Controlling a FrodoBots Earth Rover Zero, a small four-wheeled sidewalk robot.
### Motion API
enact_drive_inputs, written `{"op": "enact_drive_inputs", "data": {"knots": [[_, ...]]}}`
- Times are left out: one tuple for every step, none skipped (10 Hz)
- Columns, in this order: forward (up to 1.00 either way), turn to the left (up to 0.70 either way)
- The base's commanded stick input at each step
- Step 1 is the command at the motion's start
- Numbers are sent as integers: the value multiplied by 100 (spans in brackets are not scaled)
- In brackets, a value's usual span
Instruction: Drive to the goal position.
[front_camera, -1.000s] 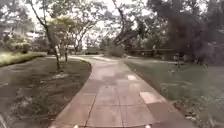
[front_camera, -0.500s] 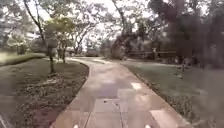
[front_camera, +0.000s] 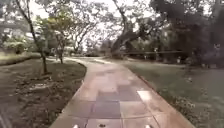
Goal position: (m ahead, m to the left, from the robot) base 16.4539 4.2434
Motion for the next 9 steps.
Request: {"op": "enact_drive_inputs", "data": {"knots": [[100, 0], [100, 0], [100, 0], [100, 0], [100, 0], [100, 0], [100, 0], [100, 0], [100, 0]]}}
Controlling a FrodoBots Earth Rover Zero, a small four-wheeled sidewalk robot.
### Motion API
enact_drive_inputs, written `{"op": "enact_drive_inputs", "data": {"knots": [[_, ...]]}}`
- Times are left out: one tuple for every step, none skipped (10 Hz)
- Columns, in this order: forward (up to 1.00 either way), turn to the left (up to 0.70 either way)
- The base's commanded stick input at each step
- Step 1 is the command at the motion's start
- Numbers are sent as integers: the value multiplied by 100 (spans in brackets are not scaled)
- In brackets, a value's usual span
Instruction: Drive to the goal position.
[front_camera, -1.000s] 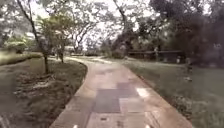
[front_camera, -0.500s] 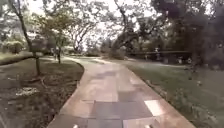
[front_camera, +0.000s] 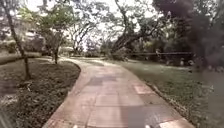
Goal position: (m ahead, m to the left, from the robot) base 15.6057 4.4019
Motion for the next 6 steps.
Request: {"op": "enact_drive_inputs", "data": {"knots": [[100, 0], [100, 0], [100, 0], [100, 0], [100, 0], [100, 0]]}}
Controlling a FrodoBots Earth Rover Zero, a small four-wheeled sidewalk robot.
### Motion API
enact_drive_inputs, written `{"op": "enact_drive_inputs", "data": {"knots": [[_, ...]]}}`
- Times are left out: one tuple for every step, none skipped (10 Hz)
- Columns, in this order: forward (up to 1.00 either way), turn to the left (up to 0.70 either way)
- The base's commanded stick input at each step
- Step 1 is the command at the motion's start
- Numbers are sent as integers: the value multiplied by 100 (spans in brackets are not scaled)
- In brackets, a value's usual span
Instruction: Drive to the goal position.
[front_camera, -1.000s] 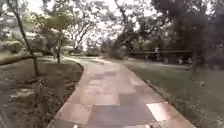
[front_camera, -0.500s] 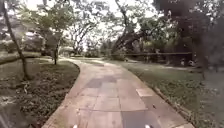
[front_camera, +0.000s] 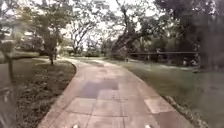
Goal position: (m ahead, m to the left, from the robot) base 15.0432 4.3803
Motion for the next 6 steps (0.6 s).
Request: {"op": "enact_drive_inputs", "data": {"knots": [[100, 0], [100, 0], [100, 0], [100, 0], [100, 0], [100, 0]]}}
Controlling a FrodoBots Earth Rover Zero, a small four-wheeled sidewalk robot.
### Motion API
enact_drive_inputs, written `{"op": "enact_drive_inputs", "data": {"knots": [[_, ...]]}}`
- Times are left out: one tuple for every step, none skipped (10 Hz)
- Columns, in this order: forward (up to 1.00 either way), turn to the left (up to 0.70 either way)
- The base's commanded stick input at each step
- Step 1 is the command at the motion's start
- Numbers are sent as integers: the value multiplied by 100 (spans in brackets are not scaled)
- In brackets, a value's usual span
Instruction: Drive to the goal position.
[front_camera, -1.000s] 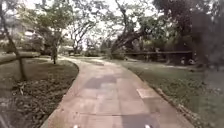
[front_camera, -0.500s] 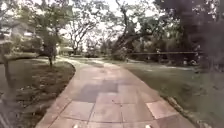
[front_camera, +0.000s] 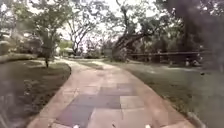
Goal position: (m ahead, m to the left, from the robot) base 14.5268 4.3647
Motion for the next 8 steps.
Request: {"op": "enact_drive_inputs", "data": {"knots": [[100, 0], [100, 0], [100, 0], [100, 0], [100, 0], [100, 0], [100, 0], [100, 0]]}}
